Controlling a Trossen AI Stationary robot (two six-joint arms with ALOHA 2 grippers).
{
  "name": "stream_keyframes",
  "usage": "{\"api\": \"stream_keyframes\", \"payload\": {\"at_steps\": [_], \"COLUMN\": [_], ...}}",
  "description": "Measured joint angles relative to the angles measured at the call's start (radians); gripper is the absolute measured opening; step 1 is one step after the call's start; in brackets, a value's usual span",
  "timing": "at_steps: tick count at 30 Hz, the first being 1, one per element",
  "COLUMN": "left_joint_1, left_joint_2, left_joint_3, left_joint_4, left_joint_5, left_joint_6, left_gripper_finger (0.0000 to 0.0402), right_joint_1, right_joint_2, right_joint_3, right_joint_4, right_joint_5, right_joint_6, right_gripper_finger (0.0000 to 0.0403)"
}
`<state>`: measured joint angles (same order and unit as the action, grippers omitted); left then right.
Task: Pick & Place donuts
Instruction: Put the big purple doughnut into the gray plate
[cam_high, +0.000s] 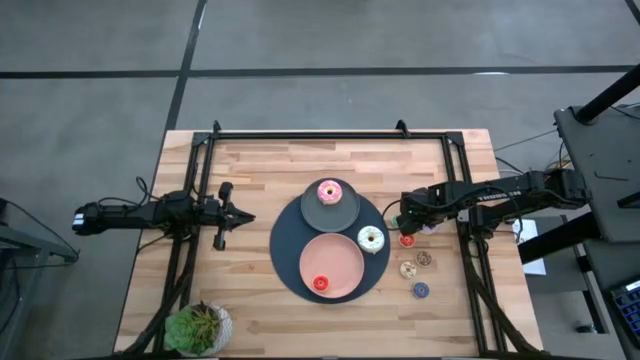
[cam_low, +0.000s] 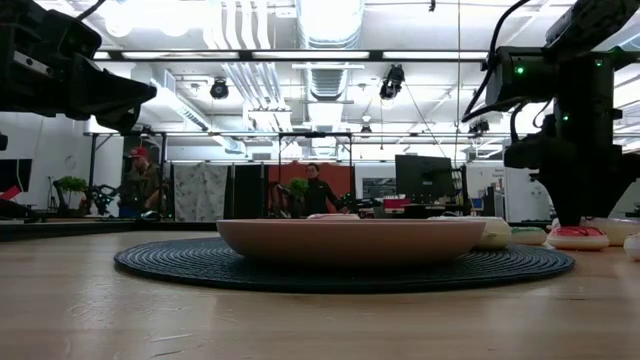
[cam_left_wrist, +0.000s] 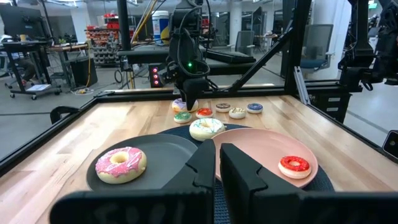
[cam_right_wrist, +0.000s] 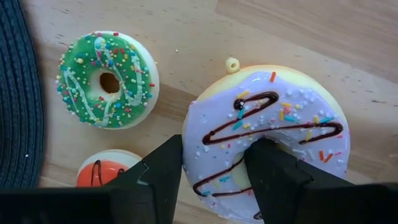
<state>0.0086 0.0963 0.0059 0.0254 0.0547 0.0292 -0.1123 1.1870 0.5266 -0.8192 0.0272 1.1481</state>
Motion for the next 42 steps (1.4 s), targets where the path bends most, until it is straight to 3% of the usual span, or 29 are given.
{"api": "stream_keyframes", "payload": {"at_steps": [20, 42], "left_joint_1": [0.0, 0.0], "left_joint_2": [0.0, 0.0], "left_joint_3": [0.0, 0.0], "left_joint_4": [0.0, 0.0], "left_joint_5": [0.0, 0.0], "left_joint_6": [0.0, 0.0], "left_gripper_finger": [0.0, 0.0], "right_joint_1": [0.001, 0.001], "right_joint_2": [0.0, -0.001], "right_joint_3": [0.013, 0.191], "right_joint_4": [-0.001, -0.014], "right_joint_5": [0.0, 0.002], "right_joint_6": [-0.008, -0.112], "right_gripper_finger": [0.0126, 0.0123]}}
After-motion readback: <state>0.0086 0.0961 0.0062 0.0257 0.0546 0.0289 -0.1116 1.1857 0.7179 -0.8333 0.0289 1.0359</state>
